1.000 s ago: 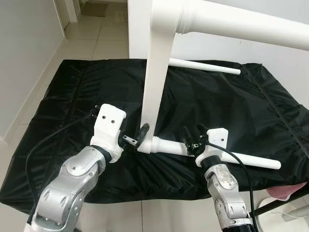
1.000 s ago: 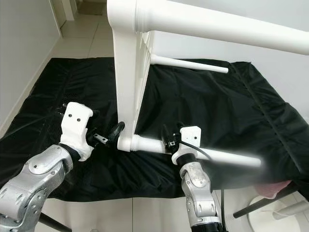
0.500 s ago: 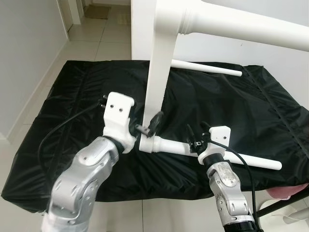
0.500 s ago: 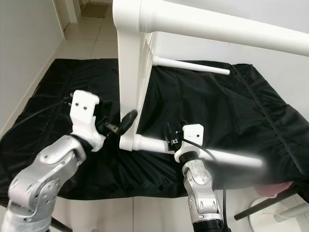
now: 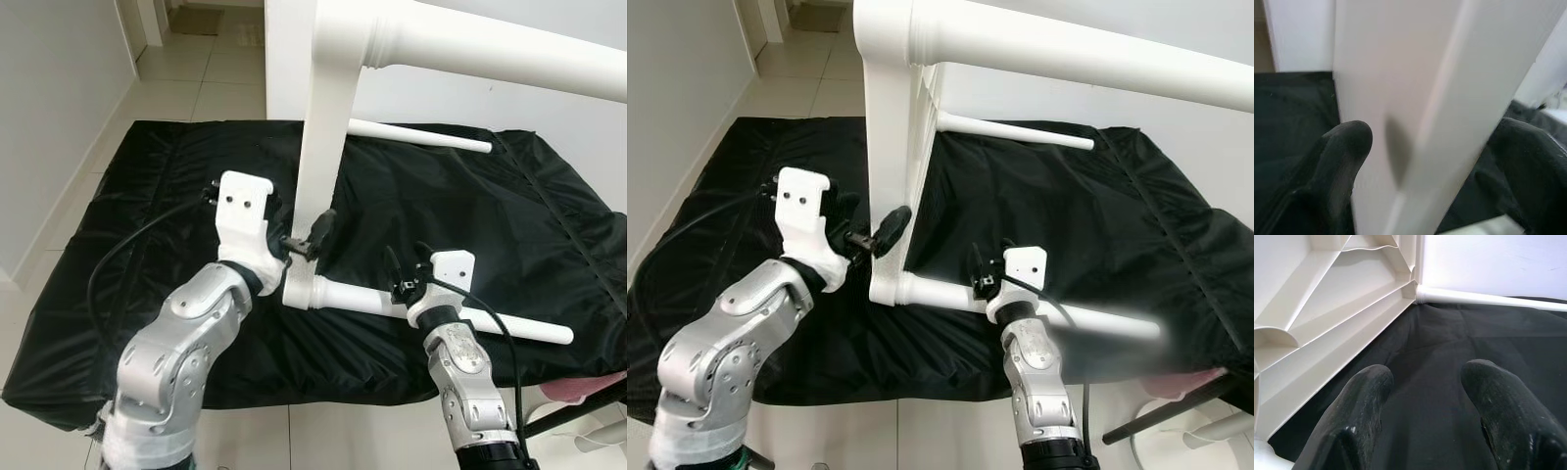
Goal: Building children table
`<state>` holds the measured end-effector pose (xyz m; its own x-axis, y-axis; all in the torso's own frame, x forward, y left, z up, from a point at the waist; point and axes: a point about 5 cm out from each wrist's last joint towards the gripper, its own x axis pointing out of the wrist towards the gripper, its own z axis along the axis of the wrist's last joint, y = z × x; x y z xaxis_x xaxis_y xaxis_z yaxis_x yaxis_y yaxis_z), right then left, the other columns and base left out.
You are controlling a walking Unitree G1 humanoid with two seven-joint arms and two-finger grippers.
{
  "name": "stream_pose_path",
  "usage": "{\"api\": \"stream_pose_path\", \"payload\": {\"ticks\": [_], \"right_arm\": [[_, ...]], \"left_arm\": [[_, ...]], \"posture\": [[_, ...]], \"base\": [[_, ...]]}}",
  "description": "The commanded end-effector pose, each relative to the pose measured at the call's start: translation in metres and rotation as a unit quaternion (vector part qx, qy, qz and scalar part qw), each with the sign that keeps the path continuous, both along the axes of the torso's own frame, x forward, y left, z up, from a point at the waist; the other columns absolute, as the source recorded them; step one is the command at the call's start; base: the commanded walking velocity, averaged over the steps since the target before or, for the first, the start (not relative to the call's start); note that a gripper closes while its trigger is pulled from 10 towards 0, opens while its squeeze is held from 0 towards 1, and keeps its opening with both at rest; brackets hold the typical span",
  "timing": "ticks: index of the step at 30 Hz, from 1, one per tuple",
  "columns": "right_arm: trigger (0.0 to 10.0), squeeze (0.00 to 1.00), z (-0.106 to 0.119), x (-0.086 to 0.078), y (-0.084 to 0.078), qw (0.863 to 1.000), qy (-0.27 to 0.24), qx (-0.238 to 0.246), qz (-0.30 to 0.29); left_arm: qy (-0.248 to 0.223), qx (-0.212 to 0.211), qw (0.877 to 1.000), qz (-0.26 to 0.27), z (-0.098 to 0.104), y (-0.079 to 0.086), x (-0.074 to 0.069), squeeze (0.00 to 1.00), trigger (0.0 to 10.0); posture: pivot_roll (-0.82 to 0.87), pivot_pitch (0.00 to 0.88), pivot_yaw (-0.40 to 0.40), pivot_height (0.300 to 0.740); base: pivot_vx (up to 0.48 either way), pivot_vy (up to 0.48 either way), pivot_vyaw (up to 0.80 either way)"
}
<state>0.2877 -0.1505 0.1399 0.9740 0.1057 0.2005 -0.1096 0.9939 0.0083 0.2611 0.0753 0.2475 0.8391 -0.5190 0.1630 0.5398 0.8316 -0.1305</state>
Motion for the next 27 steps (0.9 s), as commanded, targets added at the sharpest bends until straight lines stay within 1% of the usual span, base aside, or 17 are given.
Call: {"api": "stream_pose_path", "payload": {"ticks": [1, 4, 7, 8, 9, 11, 15, 17, 21, 23, 24, 27], "right_arm": [[10.0, 0.00, -0.002, 0.000, -0.002, 1.000, 0.004, -0.001, -0.004], [10.0, 0.00, -0.003, 0.001, -0.002, 1.000, 0.005, 0.000, -0.008], [10.0, 0.00, -0.003, 0.001, -0.002, 1.000, 0.005, 0.000, -0.009], [10.0, 0.00, -0.002, 0.002, -0.004, 1.000, 0.001, 0.002, -0.016], [10.0, 0.00, -0.002, 0.002, -0.004, 1.000, 0.001, 0.002, -0.016], [10.0, 0.00, 0.000, 0.003, -0.007, 1.000, -0.004, 0.002, -0.030], [10.0, 0.00, 0.000, 0.004, -0.008, 0.999, -0.005, 0.002, -0.033], [10.0, 0.00, 0.003, 0.006, -0.010, 0.999, -0.010, 0.006, -0.043], [10.0, 0.00, 0.005, 0.007, -0.013, 0.998, -0.014, 0.008, -0.054], [10.0, 0.00, 0.006, 0.008, -0.017, 0.998, -0.016, 0.007, -0.062], [10.0, 0.00, 0.006, 0.008, -0.017, 0.998, -0.016, 0.007, -0.062], [10.0, 0.00, 0.006, 0.009, -0.021, 0.997, -0.017, 0.006, -0.070]], "left_arm": [[0.005, 0.000, 1.000, 0.018, 0.000, 0.001, 0.002, 0.00, 10.0], [0.010, -0.007, 1.000, 0.015, 0.001, -0.005, 0.002, 0.00, 10.0], [0.011, -0.008, 1.000, 0.015, 0.002, -0.006, 0.003, 0.00, 10.0], [0.009, -0.009, 1.000, 0.011, 0.005, -0.013, 0.004, 0.00, 10.0], [0.009, -0.009, 1.000, 0.011, 0.005, -0.013, 0.004, 0.00, 10.0], [0.007, -0.009, 1.000, 0.011, 0.008, -0.019, 0.006, 0.00, 10.0], [0.006, -0.009, 1.000, 0.012, 0.009, -0.020, 0.006, 0.00, 10.0], [0.016, -0.018, 0.999, 0.030, 0.008, -0.021, 0.011, 0.00, 10.0], [0.018, -0.018, 0.999, 0.046, 0.009, -0.027, 0.014, 0.00, 10.0], [0.007, -0.003, 0.998, 0.062, 0.012, -0.027, 0.018, 0.00, 10.0], [0.007, -0.003, 0.998, 0.062, 0.012, -0.027, 0.018, 0.00, 10.0], [-0.008, 0.024, 0.995, 0.096, 0.015, -0.025, 0.024, 0.00, 10.0]], "posture": [[0.04, 0.059, -0.025, 0.740], [0.04, 0.061, -0.019, 0.740], [0.04, 0.060, -0.018, 0.740], [0.04, 0.059, -0.014, 0.740], [0.04, 0.059, -0.014, 0.740], [0.04, 0.057, -0.011, 0.740], [0.04, 0.057, -0.011, 0.740], [0.03, 0.055, 0.008, 0.740], [0.03, 0.056, 0.011, 0.740], [0.03, 0.058, 0.016, 0.740], [0.03, 0.058, 0.016, 0.740], [0.03, 0.058, 0.016, 0.740]], "base": [[0.000, 0.000, 0.00], [0.000, 0.000, 0.00], [0.000, 0.000, 0.00], [0.000, 0.000, 0.00], [0.000, 0.000, 0.00], [0.000, 0.000, 0.00], [0.000, 0.000, 0.00], [0.000, 0.000, 0.00], [0.000, 0.000, 0.00], [0.000, 0.000, 0.00], [0.000, 0.000, 0.00], [0.000, 0.000, 0.00]]}}
